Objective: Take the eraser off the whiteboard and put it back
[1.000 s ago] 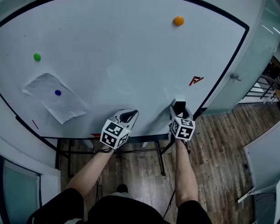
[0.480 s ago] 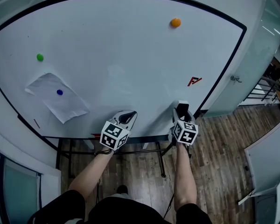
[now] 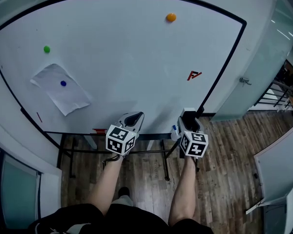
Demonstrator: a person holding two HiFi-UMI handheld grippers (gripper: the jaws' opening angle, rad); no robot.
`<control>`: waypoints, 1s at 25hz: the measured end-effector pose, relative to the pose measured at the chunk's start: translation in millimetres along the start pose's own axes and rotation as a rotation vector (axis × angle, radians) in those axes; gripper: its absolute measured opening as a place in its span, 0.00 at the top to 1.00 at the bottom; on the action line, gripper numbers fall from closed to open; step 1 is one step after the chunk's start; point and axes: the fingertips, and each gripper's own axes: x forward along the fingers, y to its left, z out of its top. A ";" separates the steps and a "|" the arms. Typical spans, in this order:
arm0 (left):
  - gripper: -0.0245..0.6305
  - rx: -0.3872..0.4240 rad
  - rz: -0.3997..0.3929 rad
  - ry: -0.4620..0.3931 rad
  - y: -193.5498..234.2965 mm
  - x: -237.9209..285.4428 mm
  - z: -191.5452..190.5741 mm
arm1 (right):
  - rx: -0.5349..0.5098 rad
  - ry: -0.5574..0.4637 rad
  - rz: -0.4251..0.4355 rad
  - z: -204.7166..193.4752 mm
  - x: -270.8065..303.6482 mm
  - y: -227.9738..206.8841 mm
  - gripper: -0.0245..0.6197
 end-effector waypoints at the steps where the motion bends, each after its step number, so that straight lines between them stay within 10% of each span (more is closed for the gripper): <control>1: 0.93 -0.003 0.005 0.000 -7.2 -4.8 1.9 | -0.008 0.002 0.008 0.4 -10.0 -0.1 0.58; 25: 0.93 0.098 0.085 0.082 -157.5 -134.2 -28.4 | -0.018 0.013 0.161 -70.4 -200.0 28.4 0.58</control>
